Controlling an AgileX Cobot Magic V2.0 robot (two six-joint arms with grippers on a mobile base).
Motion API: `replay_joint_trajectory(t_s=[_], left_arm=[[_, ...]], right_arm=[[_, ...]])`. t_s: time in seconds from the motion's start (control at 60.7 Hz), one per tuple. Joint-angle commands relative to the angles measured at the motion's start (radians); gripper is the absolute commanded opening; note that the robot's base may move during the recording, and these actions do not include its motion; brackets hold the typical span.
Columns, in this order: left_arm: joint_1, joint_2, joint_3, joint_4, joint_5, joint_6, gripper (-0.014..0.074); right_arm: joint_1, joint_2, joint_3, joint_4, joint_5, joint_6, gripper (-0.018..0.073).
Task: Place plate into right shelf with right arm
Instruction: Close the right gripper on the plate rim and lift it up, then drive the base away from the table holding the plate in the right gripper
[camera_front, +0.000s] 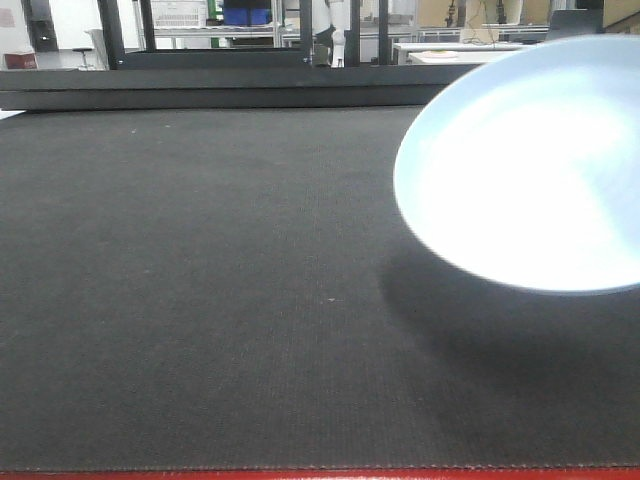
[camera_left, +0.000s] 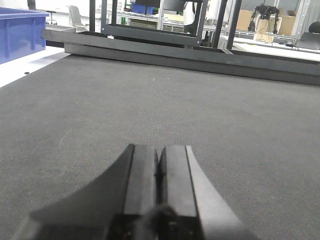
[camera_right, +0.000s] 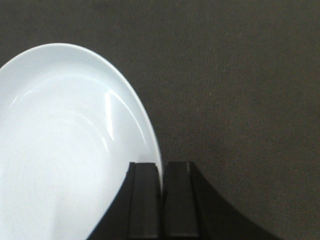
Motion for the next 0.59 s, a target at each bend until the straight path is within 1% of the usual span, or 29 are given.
replay_joint_trajectory(t_s=[0.0,0.115,0.329,0.577], left_arm=[[0.002,-0.011,0.007,0.0,-0.089,-0.006,-0.0047],[0.002,-0.011,0.007,0.0,-0.089,-0.006,-0.0047],[0.002,-0.011,0.007,0.0,-0.089,-0.006,-0.0047],[0.002,-0.011,0.007,0.0,-0.089,-0.006,-0.0047]], right_arm=[[-0.005,-0.123,0.006,-0.021,-0.084,-0.008,0.0054],[-0.005,-0.262,0.013,-0.021,-0.076,-0.016,0.0054],[-0.005,-0.469,0.012,-0.021,-0.115,-0.016,0.0054],[-0.005,-0.593,0.012,-0.021,-0.21,-0.016,0.0054]])
